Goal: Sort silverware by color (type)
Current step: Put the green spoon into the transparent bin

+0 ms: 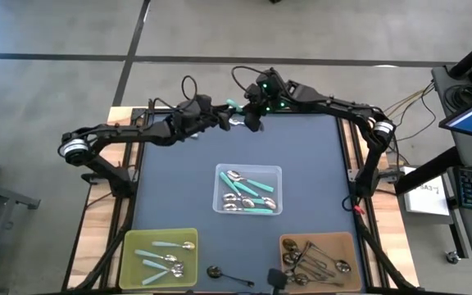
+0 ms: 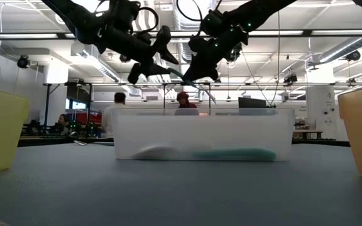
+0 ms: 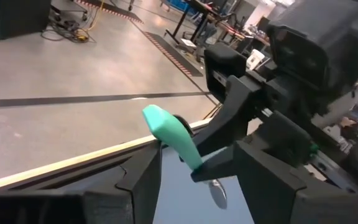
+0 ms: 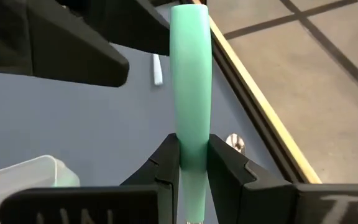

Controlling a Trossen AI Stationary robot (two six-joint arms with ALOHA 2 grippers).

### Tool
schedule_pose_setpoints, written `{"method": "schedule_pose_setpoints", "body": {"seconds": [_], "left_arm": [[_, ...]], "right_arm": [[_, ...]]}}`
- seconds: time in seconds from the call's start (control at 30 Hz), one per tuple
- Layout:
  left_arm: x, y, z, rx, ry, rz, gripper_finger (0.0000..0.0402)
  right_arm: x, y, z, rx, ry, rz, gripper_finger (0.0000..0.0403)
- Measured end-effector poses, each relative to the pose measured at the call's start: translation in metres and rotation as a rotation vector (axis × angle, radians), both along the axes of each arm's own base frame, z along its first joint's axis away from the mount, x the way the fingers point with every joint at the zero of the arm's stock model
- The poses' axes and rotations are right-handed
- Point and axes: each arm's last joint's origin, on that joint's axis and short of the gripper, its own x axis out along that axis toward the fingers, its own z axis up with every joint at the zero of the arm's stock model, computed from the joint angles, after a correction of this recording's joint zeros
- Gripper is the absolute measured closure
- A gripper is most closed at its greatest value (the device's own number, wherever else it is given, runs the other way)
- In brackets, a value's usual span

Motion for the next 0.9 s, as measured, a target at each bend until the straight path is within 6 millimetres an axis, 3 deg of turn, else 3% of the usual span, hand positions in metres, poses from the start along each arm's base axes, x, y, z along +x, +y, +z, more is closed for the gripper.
{"method": "schedule_pose_setpoints", "body": {"seconds": [0.47, 0.6, 0.8, 0.9], "left_arm": [[0.0, 0.002, 0.003, 0.009, -0.027, 0.015, 0.0232], [-0.001, 0.002, 0.002, 0.005, -0.02, 0.015, 0.0268], [0.0, 0.002, 0.003, 0.003, -0.032, 0.006, 0.0362], [-0.001, 0.003, 0.003, -0.023, -0.049, -0.008, 0.0366]], "right_arm": [[0.011, 0.013, 0.005, -0.097, -0.039, 0.091, 0.0356], [0.013, 0.013, 0.009, -0.117, -0.07, 0.092, 0.0356], [0.013, 0.013, 0.012, -0.14, -0.086, 0.092, 0.0357], [0.012, 0.013, 0.012, -0.129, -0.084, 0.085, 0.036]]}}
